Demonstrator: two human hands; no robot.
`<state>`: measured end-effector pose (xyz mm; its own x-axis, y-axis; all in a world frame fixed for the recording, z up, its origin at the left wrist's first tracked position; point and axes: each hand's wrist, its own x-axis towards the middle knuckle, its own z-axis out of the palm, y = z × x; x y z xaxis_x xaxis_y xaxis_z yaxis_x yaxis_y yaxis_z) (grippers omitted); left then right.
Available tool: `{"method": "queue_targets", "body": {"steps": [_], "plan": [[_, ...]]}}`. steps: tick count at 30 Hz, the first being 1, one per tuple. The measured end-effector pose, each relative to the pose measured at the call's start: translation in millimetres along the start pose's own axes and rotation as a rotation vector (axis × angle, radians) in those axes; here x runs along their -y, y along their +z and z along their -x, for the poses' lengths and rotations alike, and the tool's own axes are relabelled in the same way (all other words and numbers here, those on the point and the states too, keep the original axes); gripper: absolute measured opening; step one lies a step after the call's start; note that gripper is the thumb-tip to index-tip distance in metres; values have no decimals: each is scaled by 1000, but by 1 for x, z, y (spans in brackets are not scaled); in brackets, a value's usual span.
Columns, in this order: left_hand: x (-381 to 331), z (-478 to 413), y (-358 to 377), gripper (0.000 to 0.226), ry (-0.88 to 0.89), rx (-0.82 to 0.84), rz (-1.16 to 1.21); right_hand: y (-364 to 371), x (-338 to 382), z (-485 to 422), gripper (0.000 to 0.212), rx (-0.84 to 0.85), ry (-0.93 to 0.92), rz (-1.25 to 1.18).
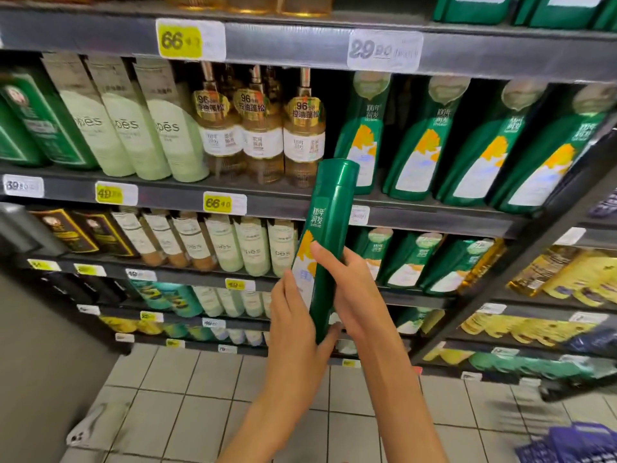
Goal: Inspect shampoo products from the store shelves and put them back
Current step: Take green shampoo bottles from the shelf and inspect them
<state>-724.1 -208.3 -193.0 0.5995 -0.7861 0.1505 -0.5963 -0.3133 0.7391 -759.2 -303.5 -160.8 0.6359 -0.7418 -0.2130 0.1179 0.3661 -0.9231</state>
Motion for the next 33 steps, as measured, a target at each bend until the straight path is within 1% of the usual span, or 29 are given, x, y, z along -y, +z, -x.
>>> {"method": "queue_targets", "body": {"steps": [1,3,4,6,9,11,13,15,17,19,20,22,23,24,26,28,29,31,33], "plan": [[1,0,0,90,13,-25,73,2,0,1,30,-10,-13,16],[5,1,-6,74,26,-16,284,0,2,2,46,-15,-50,65],[8,3,-10,67,17,26,396,-3,3,2,55,-3,-65,94],[10,5,-21,53,-14,128,578,-10,5,3,62,45,-63,116],[13,4,-32,43,-15,239,666,-19,9,3,55,102,-33,14],[20,-1,-36,36,-47,288,714,-24,12,2,39,128,-40,22],[25,-5,-38,26,-87,317,715,-27,14,1,26,136,-45,41],[26,-8,-39,14,-100,348,673,-28,13,1,22,146,-55,-15],[28,-10,-41,22,-117,332,644,-26,12,1,22,137,-65,-70],[26,-11,-43,21,-74,257,532,-23,13,1,26,67,-68,-77],[22,-11,-42,30,-21,211,395,-23,14,0,28,18,-65,-72],[14,-10,-33,73,39,113,72,-22,15,0,32,-69,-49,-86],[7,-8,-28,91,20,33,-53,-21,16,0,34,-99,-43,-106],[0,-5,-21,102,5,-40,-142,-20,16,1,35,-121,-40,-129],[-13,-1,-8,111,14,-79,-285,-16,18,2,36,-161,-46,-160],[-18,-2,2,109,20,-68,-352,-12,14,4,38,-200,-53,-147],[-17,-5,4,101,28,-70,-315,-10,12,5,38,-211,-60,-121],[-8,-12,-1,81,90,-30,-102,-12,10,5,39,-215,-79,-9],[2,-13,-15,60,93,105,208,-18,15,5,43,-180,-79,190]]}}
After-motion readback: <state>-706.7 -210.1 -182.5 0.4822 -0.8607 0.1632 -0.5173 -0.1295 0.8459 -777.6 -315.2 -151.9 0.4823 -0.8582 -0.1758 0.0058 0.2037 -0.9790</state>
